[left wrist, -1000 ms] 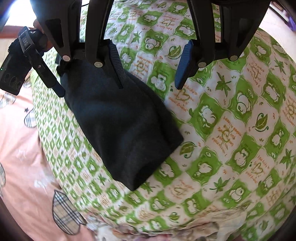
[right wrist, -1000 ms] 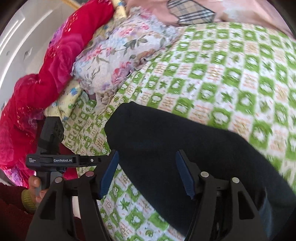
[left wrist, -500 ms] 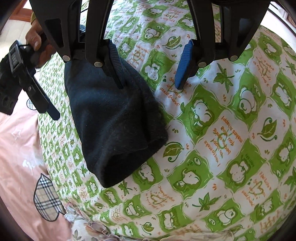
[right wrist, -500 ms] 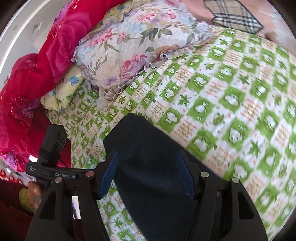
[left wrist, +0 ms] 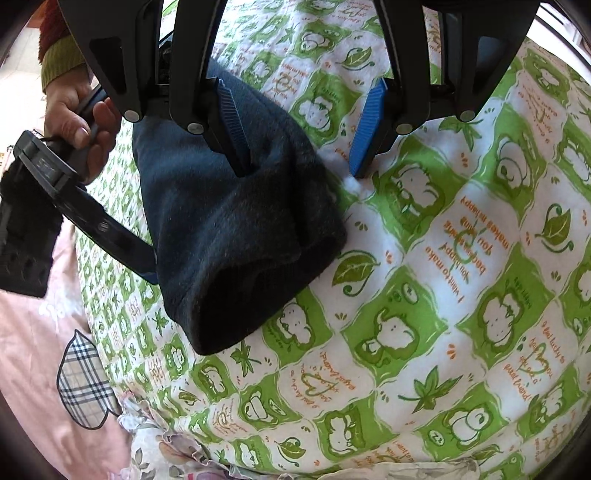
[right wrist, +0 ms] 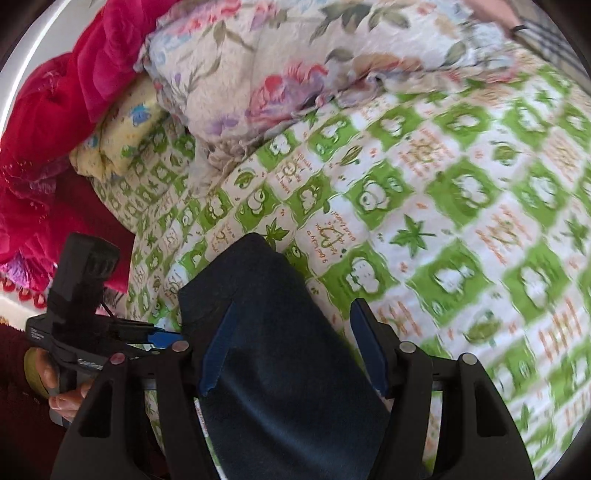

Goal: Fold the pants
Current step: 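Grasp the folded edge of the navy pants with both grippers, then lift the held edge with both grippers and fold it over the bundle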

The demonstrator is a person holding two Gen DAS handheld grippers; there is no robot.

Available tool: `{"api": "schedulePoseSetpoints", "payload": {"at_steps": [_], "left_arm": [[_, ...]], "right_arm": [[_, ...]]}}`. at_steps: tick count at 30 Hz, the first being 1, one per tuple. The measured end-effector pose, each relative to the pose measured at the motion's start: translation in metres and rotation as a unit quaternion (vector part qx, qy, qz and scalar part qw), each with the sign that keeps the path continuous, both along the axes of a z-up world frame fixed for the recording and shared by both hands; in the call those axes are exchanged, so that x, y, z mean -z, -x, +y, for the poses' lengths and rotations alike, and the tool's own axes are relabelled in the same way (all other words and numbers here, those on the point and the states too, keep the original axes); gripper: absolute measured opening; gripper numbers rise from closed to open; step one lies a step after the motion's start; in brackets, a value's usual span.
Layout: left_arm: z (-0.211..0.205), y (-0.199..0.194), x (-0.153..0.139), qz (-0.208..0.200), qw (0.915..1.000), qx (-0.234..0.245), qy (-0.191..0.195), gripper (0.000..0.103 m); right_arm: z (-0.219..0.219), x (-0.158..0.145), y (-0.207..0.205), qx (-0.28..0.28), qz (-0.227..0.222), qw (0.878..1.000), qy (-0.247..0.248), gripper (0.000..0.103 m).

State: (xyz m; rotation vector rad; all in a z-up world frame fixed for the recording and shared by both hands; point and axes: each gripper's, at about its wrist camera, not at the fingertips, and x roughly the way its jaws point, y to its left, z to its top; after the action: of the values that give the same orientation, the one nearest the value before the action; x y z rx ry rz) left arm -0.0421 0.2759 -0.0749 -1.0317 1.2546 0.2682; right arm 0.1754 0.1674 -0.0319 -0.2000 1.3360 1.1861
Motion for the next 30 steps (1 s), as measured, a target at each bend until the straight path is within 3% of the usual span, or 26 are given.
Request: {"api": "schedulePoseSetpoints", "payload": {"at_steps": [5, 7, 8, 13, 18, 23, 30], "left_arm": [[-0.005, -0.007, -0.002, 0.001, 0.9997, 0.004, -0.022, 0.054], [-0.007, -0.010, -0.004, -0.003, 0.9993, 0.009, -0.035, 0.045], [-0.008, -0.012, -0.005, -0.005, 0.9991, 0.013, -0.040, 0.034], [-0.010, -0.015, -0.010, -0.011, 0.9989, 0.023, -0.041, 0.023], [-0.015, -0.017, -0.032, -0.032, 0.9977, 0.033, -0.049, 0.018], [-0.033, -0.023, -0.073, -0.072, 0.9928, 0.066, -0.069, 0.017], [-0.072, -0.037, -0.130, -0.133, 0.9799, 0.126, -0.078, 0.017]], "right_arm": [[0.018, 0.017, 0.001, -0.026, 0.013, 0.999, 0.024, 0.045], [0.022, 0.019, 0.004, -0.033, 0.018, 0.999, 0.024, 0.037], [0.023, 0.019, 0.006, -0.034, 0.016, 0.999, 0.024, 0.036], [0.015, 0.011, 0.011, -0.024, 0.013, 1.000, 0.008, 0.024], [0.001, -0.011, 0.015, -0.013, -0.002, 1.000, -0.020, 0.022], [-0.029, -0.044, 0.013, 0.017, -0.013, 0.998, -0.064, 0.021], [-0.095, -0.092, 0.019, 0.078, -0.041, 0.989, -0.121, 0.020]]}}
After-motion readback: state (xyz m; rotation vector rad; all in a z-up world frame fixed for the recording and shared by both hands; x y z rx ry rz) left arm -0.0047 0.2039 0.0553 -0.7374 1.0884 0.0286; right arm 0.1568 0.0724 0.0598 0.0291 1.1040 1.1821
